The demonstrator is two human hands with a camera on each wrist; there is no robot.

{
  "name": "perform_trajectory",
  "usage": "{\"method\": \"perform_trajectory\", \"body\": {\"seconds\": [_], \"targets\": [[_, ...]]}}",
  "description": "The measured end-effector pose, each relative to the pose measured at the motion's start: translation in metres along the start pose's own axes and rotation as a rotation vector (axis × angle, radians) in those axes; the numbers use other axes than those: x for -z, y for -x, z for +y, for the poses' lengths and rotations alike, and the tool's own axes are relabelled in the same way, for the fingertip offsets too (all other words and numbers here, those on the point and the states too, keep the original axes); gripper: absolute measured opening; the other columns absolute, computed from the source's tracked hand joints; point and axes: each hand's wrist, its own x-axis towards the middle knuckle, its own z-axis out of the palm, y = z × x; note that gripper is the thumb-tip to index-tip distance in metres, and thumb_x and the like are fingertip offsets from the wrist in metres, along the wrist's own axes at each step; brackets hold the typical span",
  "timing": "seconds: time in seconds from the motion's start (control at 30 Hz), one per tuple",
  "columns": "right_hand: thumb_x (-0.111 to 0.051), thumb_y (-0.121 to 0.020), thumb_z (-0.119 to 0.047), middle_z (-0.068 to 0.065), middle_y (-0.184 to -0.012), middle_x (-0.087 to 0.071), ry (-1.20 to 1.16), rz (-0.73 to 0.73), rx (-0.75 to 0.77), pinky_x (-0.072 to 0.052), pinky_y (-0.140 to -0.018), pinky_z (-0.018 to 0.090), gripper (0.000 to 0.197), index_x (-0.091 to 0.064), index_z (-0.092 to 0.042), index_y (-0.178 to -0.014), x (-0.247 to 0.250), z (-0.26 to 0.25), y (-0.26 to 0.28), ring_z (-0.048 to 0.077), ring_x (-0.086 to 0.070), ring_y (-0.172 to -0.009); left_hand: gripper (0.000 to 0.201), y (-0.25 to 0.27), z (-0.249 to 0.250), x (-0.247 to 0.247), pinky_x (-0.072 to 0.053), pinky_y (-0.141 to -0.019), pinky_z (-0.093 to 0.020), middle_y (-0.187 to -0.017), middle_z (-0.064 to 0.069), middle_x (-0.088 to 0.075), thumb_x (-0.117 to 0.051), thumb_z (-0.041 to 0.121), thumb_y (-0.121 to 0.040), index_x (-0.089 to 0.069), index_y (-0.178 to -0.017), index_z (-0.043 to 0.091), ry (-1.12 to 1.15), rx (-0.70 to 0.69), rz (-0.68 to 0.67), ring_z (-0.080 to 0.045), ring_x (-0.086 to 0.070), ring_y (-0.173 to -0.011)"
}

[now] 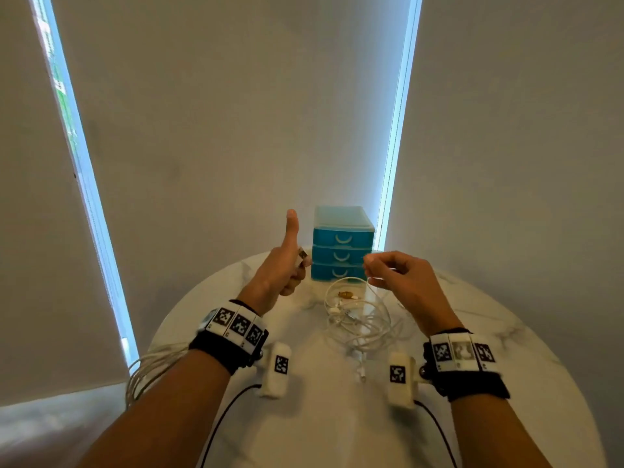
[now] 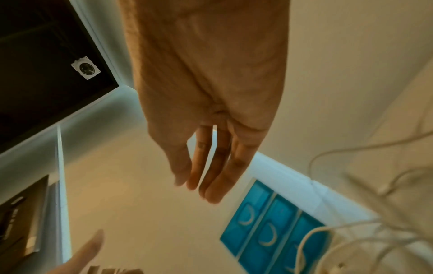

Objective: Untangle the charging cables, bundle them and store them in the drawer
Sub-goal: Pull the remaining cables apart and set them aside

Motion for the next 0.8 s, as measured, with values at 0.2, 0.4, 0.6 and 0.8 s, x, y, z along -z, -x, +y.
{"method": "perform_trajectory", "body": {"seconds": [0.2,0.4,0.6,0.8], "targets": [[-0.083,-0.093,-0.023,-0.005,-0.114,-0.083,0.018,-0.321,-0.107,-0.06,-0.088,0.02,0.026,-0.081,-0.017,-0.119,0.019,0.024,0.022,0.008,-0.077,-0.107,0.078,-0.018,-0.029,-0.027,-0.025,-0.047,-0.025,-0.057,0.008,-0.038,-0.055,0.102,-0.07,-0.049,-0.078,0.025,0.067,-0.016,0.123,-0.01,-0.028,-0.051],[-0.085,-0.091,-0.014,-0.003,-0.104,-0.084,0.161,-0.112,-0.195,-0.053,-0.074,0.011,0.014,-0.085,-0.013,-0.105,0.022,0.051,0.009,0.002,-0.077,-0.092,0.028,-0.041,-0.075,-0.037,-0.026,-0.046,-0.024,-0.051,0.01,-0.048,-0.088,0.046,-0.086,-0.073,-0.093,0.023,-0.1,-0.027,-0.108,-0.008,-0.031,-0.047],[-0.087,-0.09,-0.036,-0.001,-0.095,-0.08,0.728,-0.284,-0.372,-0.06,-0.081,0.029,0.018,-0.084,-0.019,-0.094,0.016,0.049,-0.012,0.016,-0.073,-0.091,0.025,-0.053,-0.088,-0.033,-0.028,-0.045,-0.022,-0.054,0.007,-0.046,-0.085,0.037,-0.091,-0.068,-0.094,0.019,-0.106,0.036,-0.162,-0.007,-0.033,-0.047],[-0.087,-0.088,-0.015,0.006,-0.087,-0.081,0.774,-0.382,-0.488,-0.061,-0.066,0.025,0.015,-0.079,-0.014,-0.1,0.003,0.028,-0.024,0.016,-0.077,-0.076,0.026,-0.053,-0.087,-0.029,-0.027,-0.042,-0.022,-0.057,0.006,-0.042,-0.081,0.039,-0.094,-0.066,-0.098,0.019,0.0,-0.011,-0.148,-0.006,-0.032,-0.045]]}}
